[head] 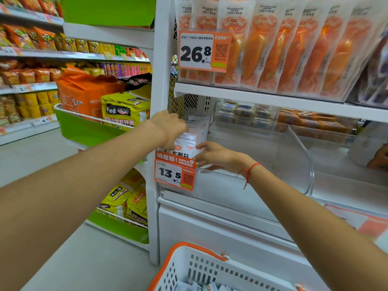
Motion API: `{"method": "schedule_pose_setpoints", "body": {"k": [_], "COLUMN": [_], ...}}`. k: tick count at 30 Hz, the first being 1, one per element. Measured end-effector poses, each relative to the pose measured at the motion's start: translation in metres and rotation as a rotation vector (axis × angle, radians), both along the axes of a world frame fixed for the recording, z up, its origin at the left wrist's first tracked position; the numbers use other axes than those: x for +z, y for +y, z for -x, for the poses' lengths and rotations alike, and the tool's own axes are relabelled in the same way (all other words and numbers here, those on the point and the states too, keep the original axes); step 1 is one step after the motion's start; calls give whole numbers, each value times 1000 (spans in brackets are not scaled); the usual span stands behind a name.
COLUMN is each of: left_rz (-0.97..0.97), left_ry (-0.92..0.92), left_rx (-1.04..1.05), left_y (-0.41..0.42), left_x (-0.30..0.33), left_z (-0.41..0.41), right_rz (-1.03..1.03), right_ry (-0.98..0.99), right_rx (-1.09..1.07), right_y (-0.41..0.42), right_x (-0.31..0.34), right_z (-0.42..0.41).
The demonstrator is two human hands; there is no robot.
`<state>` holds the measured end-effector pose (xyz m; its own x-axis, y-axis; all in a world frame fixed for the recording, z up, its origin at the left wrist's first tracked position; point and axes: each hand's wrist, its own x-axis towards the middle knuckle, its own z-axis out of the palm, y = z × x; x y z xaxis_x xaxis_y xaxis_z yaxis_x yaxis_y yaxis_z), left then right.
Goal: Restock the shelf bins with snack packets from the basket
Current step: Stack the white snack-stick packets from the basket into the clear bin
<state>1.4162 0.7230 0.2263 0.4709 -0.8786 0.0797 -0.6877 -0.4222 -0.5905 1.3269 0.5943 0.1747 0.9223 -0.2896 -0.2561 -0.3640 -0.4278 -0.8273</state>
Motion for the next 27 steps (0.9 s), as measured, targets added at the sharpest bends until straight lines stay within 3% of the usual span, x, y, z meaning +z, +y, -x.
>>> {"method": "schedule_pose_setpoints", "body": {"k": [4, 7, 12, 19, 24, 27], "left_rz": [268, 567, 859, 812, 692, 538], "left_ry": [120, 265, 583, 1054, 1230, 1256], "left_rx": [10, 4, 75, 140, 258, 347], "left_y": [17, 30, 43, 48, 45, 50], "left_x": [1, -7, -41, -161, -256, -301], "left_z": [29, 59, 110, 163, 190, 201], "right_rz": [243, 272, 199, 123, 104, 195], "right_ry": [-310, -479, -448, -147, 54, 190], "right_rx": [-86, -159, -121, -66, -80, -88], "right_y": [8, 14, 19, 19, 24, 33], "right_x": [5, 8, -4, -97, -185, -237], "right_z": [27, 55, 114, 189, 226, 240]}}
